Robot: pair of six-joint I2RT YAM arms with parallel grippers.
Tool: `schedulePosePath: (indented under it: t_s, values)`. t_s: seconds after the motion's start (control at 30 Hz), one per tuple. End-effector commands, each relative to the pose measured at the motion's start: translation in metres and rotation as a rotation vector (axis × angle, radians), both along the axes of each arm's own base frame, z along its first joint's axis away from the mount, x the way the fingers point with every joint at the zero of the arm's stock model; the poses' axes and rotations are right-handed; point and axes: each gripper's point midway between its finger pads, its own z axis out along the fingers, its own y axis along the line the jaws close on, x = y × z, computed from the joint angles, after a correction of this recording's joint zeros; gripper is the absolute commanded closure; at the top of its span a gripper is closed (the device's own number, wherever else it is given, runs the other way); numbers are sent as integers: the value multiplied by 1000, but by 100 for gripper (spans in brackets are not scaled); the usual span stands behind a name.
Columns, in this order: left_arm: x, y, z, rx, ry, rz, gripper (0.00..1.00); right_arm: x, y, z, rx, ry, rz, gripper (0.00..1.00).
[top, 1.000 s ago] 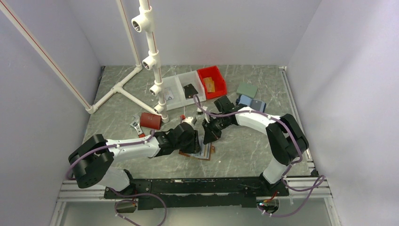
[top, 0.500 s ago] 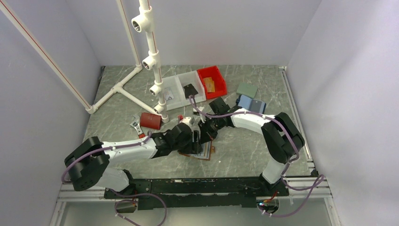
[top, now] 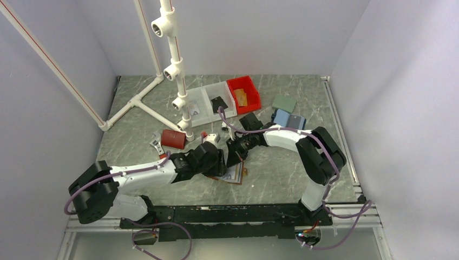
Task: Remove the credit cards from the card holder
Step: Remove the credit card from the card holder.
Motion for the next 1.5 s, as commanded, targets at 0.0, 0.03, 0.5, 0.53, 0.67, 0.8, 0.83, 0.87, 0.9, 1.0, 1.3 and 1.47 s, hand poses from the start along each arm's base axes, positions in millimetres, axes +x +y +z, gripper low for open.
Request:
schedulePosePath:
  t_s: [0.0, 0.03, 0.5, 0.53, 0.67, 0.8, 0.83, 0.87, 0.9, 1.0, 1.3, 1.47]
  values:
    - [12, -3, 4, 37, -21, 21, 51, 0, 10, 9, 57, 23, 15, 100]
    - [14, -2, 3, 51, -20, 28, 53, 0, 10, 9, 58, 22, 15, 100]
    - [16, 7, 0, 92, -22, 61, 83, 2, 7, 4, 28, 1, 28, 100]
    - [16, 7, -1, 87, -24, 61, 90, 2, 7, 5, 31, -1, 34, 100]
    - [14, 8, 2, 41, -41, 68, 100, -1, 7, 12, 54, -6, 68, 100]
    - [12, 9, 17, -97, -100, 91, 100, -7, 6, 27, 101, -26, 149, 97]
    - [14, 6, 29, -172, -138, 97, 100, -9, 5, 32, 117, -30, 164, 95]
    - [13, 7, 34, -221, -164, 99, 100, -11, 6, 37, 139, -29, 176, 92]
    - [12, 8, 42, -275, -197, 97, 100, -13, 5, 41, 159, -31, 191, 90]
    - [6, 13, 60, -404, -285, 78, 100, -18, 5, 49, 201, -6, 208, 85]
    - [-16, 13, 99, -593, -422, -58, 100, -28, 6, 71, 321, 75, 234, 73]
    - [-21, 7, 112, -652, -459, -102, 100, -29, 3, 87, 391, 97, 241, 65]
